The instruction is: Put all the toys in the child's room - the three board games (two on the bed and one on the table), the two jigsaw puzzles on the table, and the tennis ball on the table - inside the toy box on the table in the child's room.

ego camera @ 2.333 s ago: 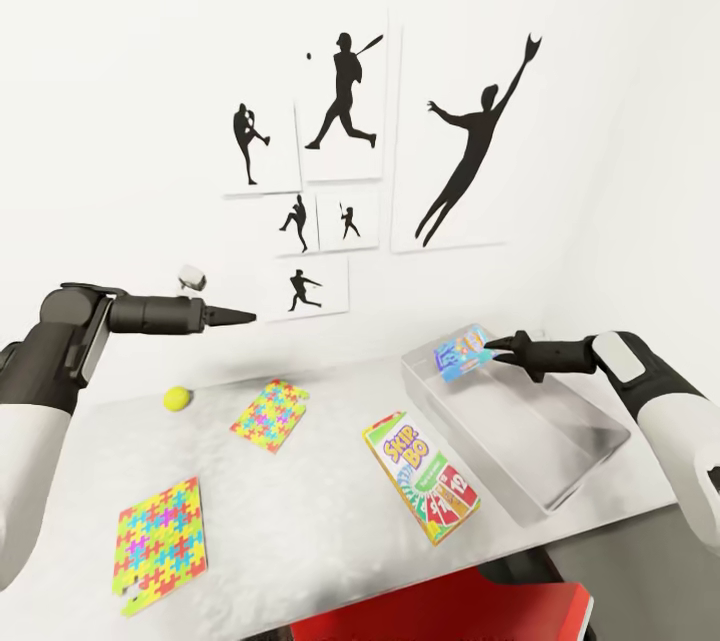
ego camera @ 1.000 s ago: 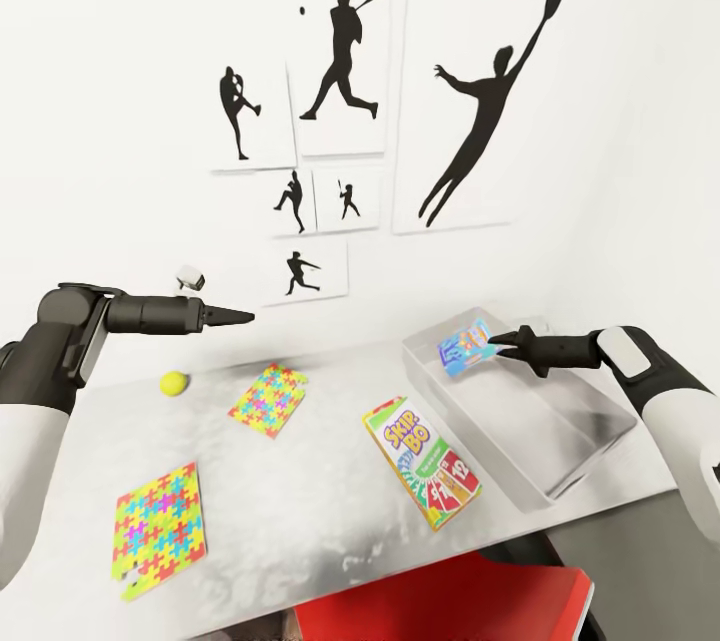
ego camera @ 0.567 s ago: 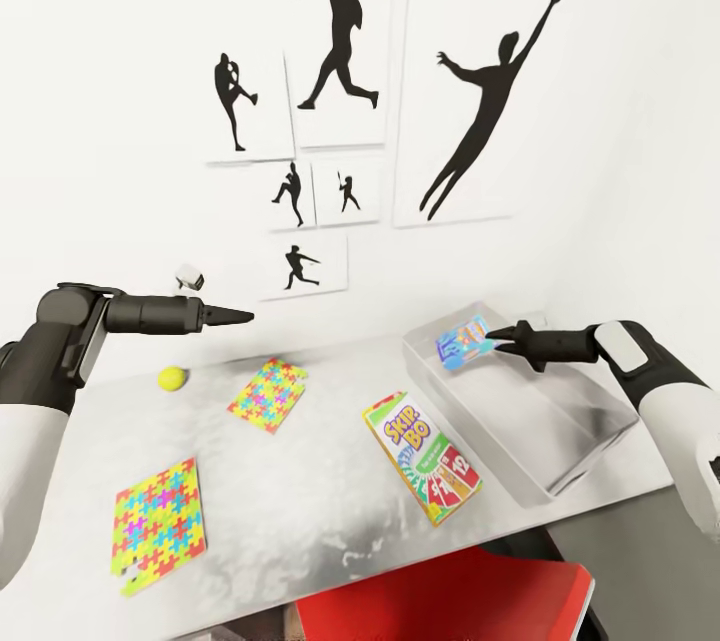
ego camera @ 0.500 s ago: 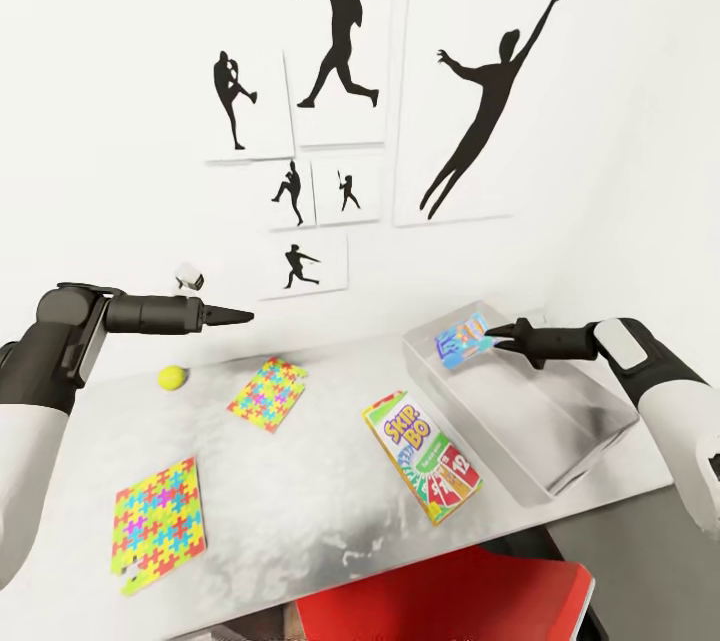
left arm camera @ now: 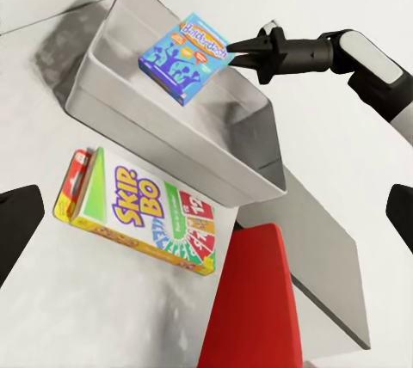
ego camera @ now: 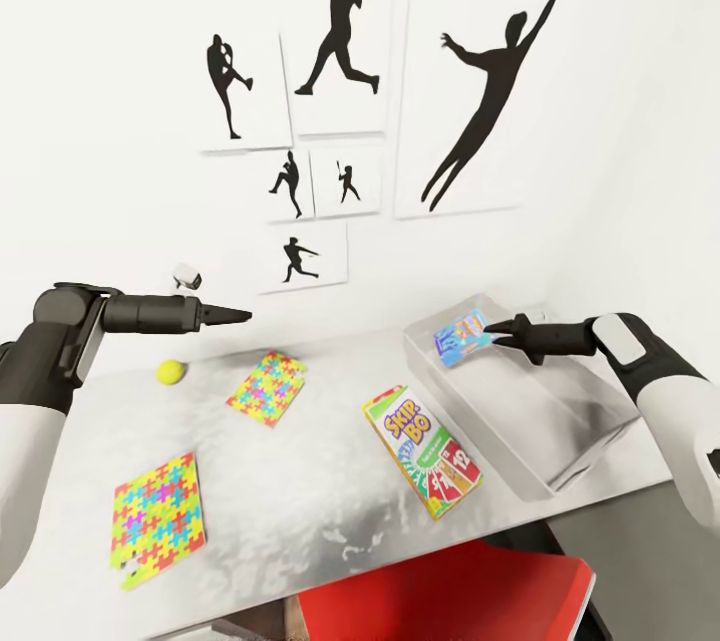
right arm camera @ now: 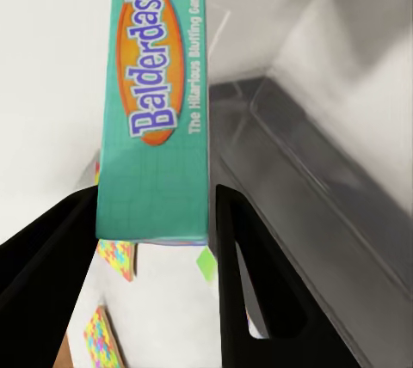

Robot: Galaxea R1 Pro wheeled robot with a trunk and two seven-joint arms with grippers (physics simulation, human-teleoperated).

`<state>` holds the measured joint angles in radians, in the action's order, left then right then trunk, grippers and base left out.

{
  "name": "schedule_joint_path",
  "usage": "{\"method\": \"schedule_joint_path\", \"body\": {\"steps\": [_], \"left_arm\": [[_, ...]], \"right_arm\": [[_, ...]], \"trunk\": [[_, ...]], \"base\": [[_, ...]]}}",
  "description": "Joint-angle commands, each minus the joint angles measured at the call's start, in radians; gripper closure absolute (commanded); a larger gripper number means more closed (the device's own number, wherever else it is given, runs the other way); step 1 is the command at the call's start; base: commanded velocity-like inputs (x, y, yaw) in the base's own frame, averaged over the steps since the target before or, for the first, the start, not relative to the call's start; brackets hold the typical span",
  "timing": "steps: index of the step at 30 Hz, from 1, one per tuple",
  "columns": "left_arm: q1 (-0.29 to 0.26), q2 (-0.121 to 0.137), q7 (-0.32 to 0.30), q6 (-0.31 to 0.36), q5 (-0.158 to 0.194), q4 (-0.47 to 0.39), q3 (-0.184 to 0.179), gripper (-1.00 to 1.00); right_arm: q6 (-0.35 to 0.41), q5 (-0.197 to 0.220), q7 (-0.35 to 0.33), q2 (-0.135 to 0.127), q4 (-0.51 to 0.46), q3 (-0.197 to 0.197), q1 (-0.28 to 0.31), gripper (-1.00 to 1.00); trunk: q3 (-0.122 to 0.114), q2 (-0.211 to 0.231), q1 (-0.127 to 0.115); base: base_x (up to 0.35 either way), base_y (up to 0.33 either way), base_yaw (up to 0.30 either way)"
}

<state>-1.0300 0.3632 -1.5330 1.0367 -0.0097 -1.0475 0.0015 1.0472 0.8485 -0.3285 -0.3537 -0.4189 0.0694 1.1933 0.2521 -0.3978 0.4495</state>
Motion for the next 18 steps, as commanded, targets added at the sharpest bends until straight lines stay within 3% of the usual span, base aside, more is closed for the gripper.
{"method": "schedule_joint_path", "body": {"steps": [1, 18], "left_arm": [[-0.001, 0.000, -0.004, 0.010, -0.001, 0.000, 0.000, -1.00], [-0.001, 0.000, -0.004, 0.010, -0.001, 0.000, 0.000, -1.00]], "right_arm": [[0.000, -0.003, -0.009, -0.001, 0.000, 0.007, 0.001, 1.00], [0.000, -0.005, -0.006, 0.000, 0.000, 0.009, 0.003, 1.00]], "trunk": [[0.004, -0.002, 0.001], [0.032, -0.002, 0.001]], "base": [[0.000, 0.000, 0.000], [0.000, 0.000, 0.000]]}}
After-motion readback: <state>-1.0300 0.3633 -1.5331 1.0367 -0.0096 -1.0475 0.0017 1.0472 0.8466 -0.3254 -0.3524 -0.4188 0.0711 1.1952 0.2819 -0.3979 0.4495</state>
